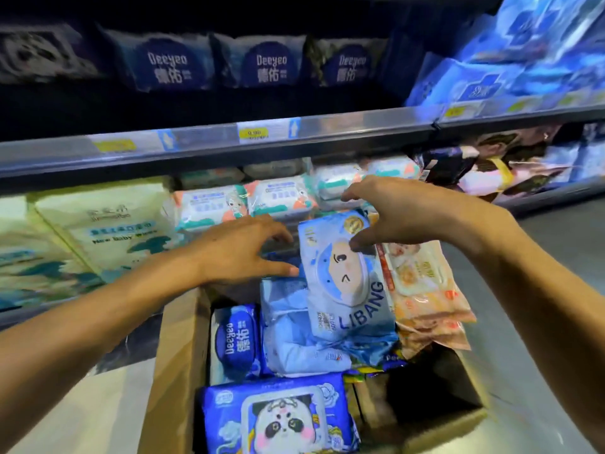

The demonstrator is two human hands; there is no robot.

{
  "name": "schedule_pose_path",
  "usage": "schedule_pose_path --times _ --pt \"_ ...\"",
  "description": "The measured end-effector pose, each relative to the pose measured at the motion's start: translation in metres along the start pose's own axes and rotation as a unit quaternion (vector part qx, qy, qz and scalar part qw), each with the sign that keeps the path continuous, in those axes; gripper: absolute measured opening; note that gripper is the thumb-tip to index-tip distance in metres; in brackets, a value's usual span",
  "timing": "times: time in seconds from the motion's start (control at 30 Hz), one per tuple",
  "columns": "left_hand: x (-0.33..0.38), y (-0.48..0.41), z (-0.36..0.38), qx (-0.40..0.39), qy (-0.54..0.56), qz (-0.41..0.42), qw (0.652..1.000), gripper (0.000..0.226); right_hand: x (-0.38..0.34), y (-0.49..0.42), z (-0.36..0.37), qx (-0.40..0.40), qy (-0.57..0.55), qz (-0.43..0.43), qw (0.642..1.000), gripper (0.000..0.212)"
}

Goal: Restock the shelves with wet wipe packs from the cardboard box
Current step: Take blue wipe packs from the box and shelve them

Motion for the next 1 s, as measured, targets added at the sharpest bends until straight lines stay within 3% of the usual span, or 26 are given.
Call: schedule_pose_path --times 0.07,0.17,0.3,0.4,0.57,0.73,0.87,0.93,1.0 --pt "0.005 -0.005 0.012 -0.017 0.017 0.000 1.000 0.081 -0.002 -0.015 0.000 -0.026 -0.033 -0.027 0.999 0.093" --pt "0.011 -0.009 0.030 -0.034 0.031 -0.001 0.999 0.071 -0.011 -0.045 0.003 -0.139 -0.022 -0.059 0.988 0.099" --pt "0.007 -0.006 0.038 -0.039 0.048 -0.020 0.998 0.075 -0.013 -0.083 0.020 -0.258 -0.037 -0.064 0.963 0.067" --pt "0.005 0.003 0.043 -0.047 0.032 -0.024 0.998 0.083 -0.012 -0.090 0.028 -0.302 -0.097 -0.052 0.947 0.066" --pt "0.012 0.025 0.061 -0.038 -0.012 0.016 0.999 0.078 -0.015 -0.067 0.015 -0.184 -0.041 -0.084 0.978 0.081" --pt "0.023 0.027 0.076 -0.043 -0.047 0.041 0.997 0.076 0.004 -0.007 -0.012 -0.055 -0.105 -0.101 0.988 0.078" --pt "0.035 0.002 0.057 0.036 -0.021 0.037 0.998 0.060 0.034 0.031 -0.052 0.049 -0.144 -0.059 0.987 0.077" --pt "0.038 -0.024 0.043 0.091 -0.011 0.026 0.995 0.069 0.045 0.049 -0.070 0.096 -0.157 -0.053 0.982 0.069" --pt "0.032 -0.062 0.041 0.080 0.007 0.009 0.997 0.092 0.052 0.061 -0.080 0.120 -0.166 -0.046 0.978 0.067"
Point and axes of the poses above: each hand's wrist, its own y-axis away from the middle knuckle, its own z-axis out of the palm, x = y × z, the point moved 4 cm from there along -y, towards the middle knuckle, and after that the axes turned 6 degrees about -x, right-handed, at the moved point
